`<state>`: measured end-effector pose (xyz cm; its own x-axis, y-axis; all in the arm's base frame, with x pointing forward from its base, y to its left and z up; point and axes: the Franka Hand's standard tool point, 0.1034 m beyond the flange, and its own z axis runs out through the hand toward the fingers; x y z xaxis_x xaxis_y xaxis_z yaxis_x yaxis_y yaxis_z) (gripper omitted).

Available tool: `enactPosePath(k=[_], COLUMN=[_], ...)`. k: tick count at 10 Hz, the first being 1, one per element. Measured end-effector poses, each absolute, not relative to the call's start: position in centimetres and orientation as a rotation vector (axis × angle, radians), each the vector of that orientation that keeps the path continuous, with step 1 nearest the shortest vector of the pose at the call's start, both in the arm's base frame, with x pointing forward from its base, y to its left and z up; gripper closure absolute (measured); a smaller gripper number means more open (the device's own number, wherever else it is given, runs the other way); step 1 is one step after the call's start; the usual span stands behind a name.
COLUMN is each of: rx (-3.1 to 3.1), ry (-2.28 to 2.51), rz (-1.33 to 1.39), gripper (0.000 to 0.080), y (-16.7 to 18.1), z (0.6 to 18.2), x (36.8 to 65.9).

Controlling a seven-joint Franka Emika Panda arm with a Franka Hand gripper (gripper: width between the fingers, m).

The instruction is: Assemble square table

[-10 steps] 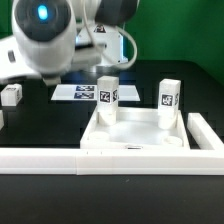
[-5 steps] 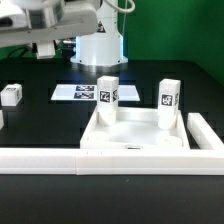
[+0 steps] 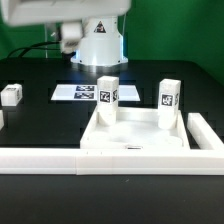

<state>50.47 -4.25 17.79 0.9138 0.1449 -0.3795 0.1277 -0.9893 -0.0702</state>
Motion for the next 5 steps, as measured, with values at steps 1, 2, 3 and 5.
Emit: enactPosePath(k=[1, 2, 3, 5], rx=[-3.073, -3.081, -3.101, -3.125], ry=[-0.151, -0.121, -0.154, -0.153], rz=[0.5, 0.484, 0.347, 0.167], gripper=[0.0512, 0.0512, 0.0512, 0.0512], y=[-2.54, -2.05, -2.46, -2.57], z=[18.55, 18.92, 18.72, 18.64], x=[51.86, 51.87, 52.66, 52.54])
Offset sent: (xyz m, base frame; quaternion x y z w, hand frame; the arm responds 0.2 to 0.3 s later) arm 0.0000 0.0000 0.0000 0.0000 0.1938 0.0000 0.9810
